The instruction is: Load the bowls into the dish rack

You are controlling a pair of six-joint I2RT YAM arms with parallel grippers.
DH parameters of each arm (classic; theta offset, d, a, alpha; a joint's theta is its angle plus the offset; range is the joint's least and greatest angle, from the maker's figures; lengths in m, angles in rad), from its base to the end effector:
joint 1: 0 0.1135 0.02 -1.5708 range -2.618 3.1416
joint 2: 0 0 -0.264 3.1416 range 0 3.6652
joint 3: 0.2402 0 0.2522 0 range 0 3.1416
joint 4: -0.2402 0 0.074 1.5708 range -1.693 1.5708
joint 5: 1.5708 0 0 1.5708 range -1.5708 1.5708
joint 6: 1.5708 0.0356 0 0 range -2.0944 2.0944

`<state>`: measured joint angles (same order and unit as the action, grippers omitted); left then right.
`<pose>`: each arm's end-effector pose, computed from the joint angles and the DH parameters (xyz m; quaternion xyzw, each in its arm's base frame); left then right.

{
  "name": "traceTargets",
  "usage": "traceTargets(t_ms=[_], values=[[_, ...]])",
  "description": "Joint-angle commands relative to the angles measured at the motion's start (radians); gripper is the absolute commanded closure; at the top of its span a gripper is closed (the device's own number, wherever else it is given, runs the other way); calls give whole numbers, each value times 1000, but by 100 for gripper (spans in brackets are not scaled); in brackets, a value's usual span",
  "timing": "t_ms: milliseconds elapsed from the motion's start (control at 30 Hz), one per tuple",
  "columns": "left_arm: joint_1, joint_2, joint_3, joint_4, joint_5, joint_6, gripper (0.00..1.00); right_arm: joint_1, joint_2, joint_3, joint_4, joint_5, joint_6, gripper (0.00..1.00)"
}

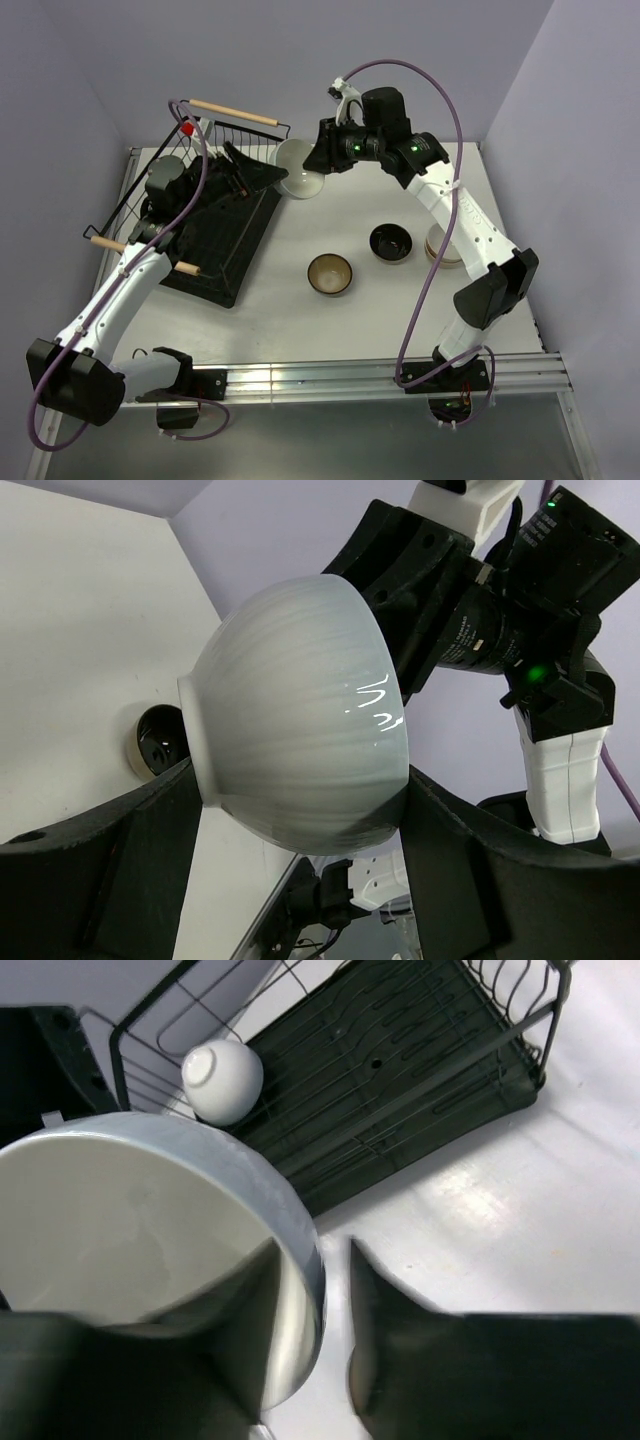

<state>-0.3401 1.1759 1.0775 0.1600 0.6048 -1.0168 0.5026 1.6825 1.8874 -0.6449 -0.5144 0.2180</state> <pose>0.2489 -0.1095 0.3992 -0.0124 0.6889 -0.5953 0.4134 0.3176 0.1946 0.4397 -0.2507 0.7890 0.3837 0.4091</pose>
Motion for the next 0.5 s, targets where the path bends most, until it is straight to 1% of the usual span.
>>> traceTargets(t_ms=[0, 33, 67, 100, 167, 233, 267, 333, 367, 467], values=[[15, -10, 42, 33, 12, -17, 100, 16, 3, 56, 47, 4, 11, 56], [21, -12, 42, 24, 9, -19, 100, 16, 3, 53, 48, -2, 15, 47], [30, -13, 41, 13, 7, -23, 100, 16, 2, 52, 53, -13, 26, 35], [35, -15, 39, 9, 7, -25, 100, 14, 3, 52, 57, -16, 27, 29], [52, -18, 36, 0, 3, -29, 100, 14, 3, 52, 57, -24, 38, 22], [65, -21, 29, -8, 0, -37, 100, 11, 2, 53, 57, -26, 44, 18], [79, -24, 27, -8, 1, -43, 100, 10, 3, 53, 57, -27, 46, 14], [95, -24, 27, -17, -3, -48, 100, 8, 0, 56, 60, -30, 55, 10], [110, -27, 27, -25, -7, -40, 100, 5, 2, 58, 60, -30, 57, 6], [151, -28, 50, -72, -4, -14, 100, -6, -9, 55, 59, -24, 63, 0]])
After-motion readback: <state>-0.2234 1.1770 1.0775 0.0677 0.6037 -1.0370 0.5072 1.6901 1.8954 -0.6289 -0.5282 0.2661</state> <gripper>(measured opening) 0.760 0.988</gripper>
